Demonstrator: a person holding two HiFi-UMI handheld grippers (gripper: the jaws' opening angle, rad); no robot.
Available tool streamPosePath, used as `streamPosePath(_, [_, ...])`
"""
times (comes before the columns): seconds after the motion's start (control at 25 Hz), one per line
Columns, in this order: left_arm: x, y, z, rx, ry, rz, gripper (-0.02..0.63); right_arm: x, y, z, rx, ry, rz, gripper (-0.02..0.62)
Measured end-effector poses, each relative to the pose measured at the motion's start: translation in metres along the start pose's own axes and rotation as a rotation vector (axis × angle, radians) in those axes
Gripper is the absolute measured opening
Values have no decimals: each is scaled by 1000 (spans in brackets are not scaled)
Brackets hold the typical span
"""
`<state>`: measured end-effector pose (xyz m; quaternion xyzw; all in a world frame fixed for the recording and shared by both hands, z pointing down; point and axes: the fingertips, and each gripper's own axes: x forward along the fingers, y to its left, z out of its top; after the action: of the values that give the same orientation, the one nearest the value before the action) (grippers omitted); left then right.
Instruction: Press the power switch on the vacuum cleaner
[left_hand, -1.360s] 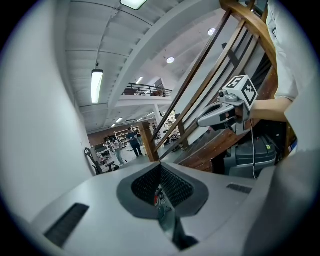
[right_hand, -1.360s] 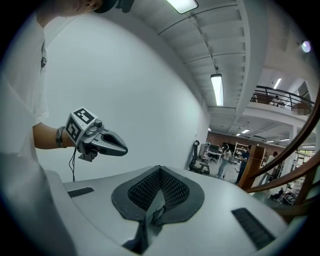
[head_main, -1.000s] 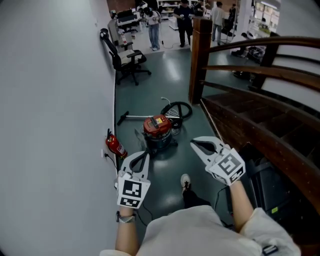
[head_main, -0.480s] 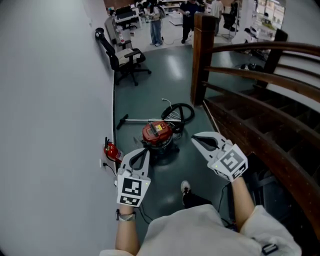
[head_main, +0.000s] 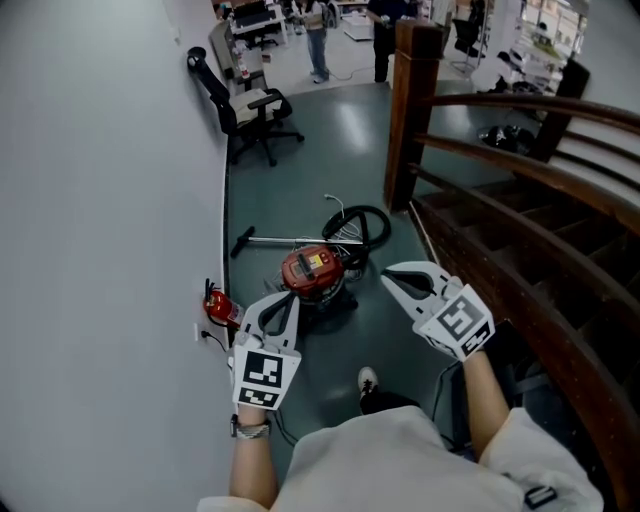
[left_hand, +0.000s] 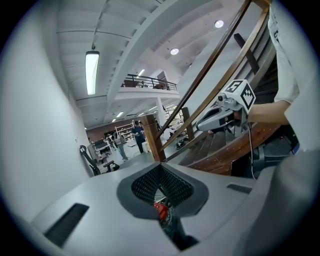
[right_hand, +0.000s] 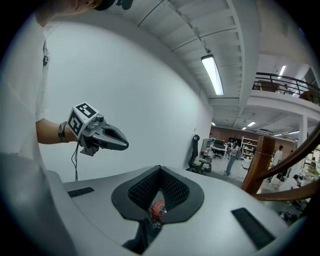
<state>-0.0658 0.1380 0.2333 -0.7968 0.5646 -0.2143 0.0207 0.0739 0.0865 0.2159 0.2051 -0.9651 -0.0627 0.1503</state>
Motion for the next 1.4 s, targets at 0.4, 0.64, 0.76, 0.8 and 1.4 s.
streamPosePath(0.4, [59, 19, 7, -17, 30, 27, -2, 25, -65, -7, 7, -21, 1, 28])
streamPosePath(0.64, [87, 31, 10, -28, 44, 57, -2, 44, -95, -15, 20, -27, 9, 28])
streamPosePath(0.76, [99, 35, 9, -32, 55, 68, -2, 53, -103, -18, 44, -29, 45, 28])
streamPosePath(0.8, [102, 36, 8, -33, 59, 69, -2, 56, -104, -19, 51, -30, 54, 28])
streamPosePath(1.4, [139, 56, 1, -46, 86, 72, -2, 89, -127, -40, 9, 43, 61, 29])
